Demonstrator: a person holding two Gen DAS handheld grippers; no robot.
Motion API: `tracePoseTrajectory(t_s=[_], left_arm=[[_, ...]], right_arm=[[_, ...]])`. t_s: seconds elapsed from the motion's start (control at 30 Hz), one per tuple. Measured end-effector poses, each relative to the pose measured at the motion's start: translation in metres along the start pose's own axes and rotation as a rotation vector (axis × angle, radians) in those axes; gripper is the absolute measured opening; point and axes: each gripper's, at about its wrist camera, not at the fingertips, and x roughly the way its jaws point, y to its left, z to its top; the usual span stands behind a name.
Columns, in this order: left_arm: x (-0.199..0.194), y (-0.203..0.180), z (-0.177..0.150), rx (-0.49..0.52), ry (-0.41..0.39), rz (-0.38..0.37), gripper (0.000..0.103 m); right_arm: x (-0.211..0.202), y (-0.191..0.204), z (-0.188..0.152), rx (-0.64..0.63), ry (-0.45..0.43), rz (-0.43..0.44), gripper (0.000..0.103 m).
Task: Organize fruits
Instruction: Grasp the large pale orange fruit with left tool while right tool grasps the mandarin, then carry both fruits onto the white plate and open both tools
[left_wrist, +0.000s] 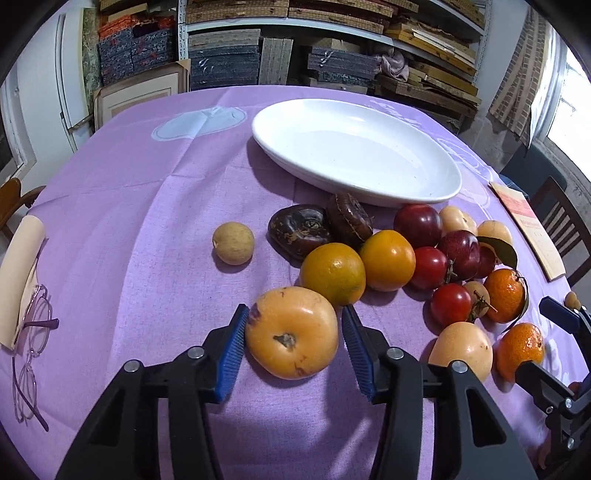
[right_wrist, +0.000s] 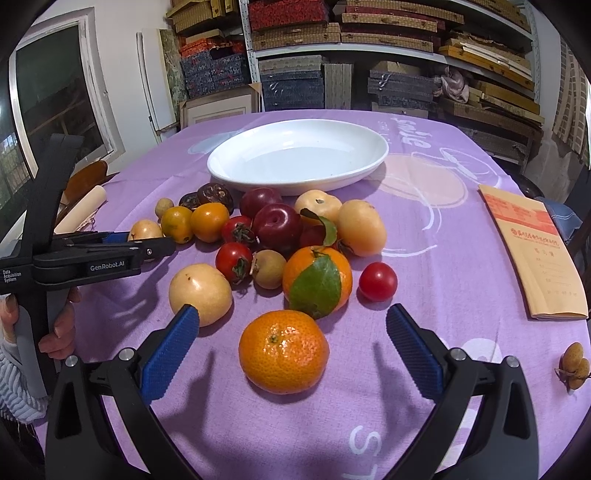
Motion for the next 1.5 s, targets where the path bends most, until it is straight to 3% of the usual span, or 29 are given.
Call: tracePoseTrajectory(t_s=[0.07, 0.27, 0.53, 0.7, 0.87, 0.93, 0.97, 1.03, 1.5], left_arm=[[0.001, 0.002, 0.003, -0.008, 0.018, -0.009, 0.044], [-0.002, 0.013, 0.005, -0.055, 0.056, -0.025, 0.044], [-0.026, 0.032, -0.022, -0.136, -0.044, 0.027, 0.044], [-0.035, 0.032, -0.023, -0.112, -0.097, 0.053, 0.044], [-0.038, 0.032, -0.026, -0.115, -0.094, 0.032, 0.044], [-0.040, 0.032, -0.026, -0.113, -0.097, 0.031, 0.044], [-0.041, 0.032, -0.027, -0.113, -0.097, 0.027, 0.044], [-0.042, 0.031, -0.028, -0.113, -0.098, 0.021, 0.044], [-0.043, 0.030, -0.030, -0.104, -0.093, 0.016, 0.044]], right_arm=[[0.001, 0.000, 0.000, 0.002, 0.004, 0.004, 0.099], [0.003, -0.002, 0.001, 0.005, 0.011, 0.005, 0.099], [0.005, 0.000, 0.001, -0.005, 0.018, 0.027, 0.099], [0.006, 0.000, 0.000, -0.004, 0.028, 0.029, 0.099], [0.003, 0.000, -0.002, -0.010, 0.028, -0.006, 0.099], [0.004, 0.001, -0.004, -0.020, 0.039, -0.005, 0.090], [0.006, 0.002, -0.005, -0.026, 0.055, -0.003, 0.073], [0.011, 0.002, -0.006, -0.019, 0.085, 0.012, 0.053], [0.008, 0.004, -0.013, -0.034, 0.100, 0.025, 0.048]])
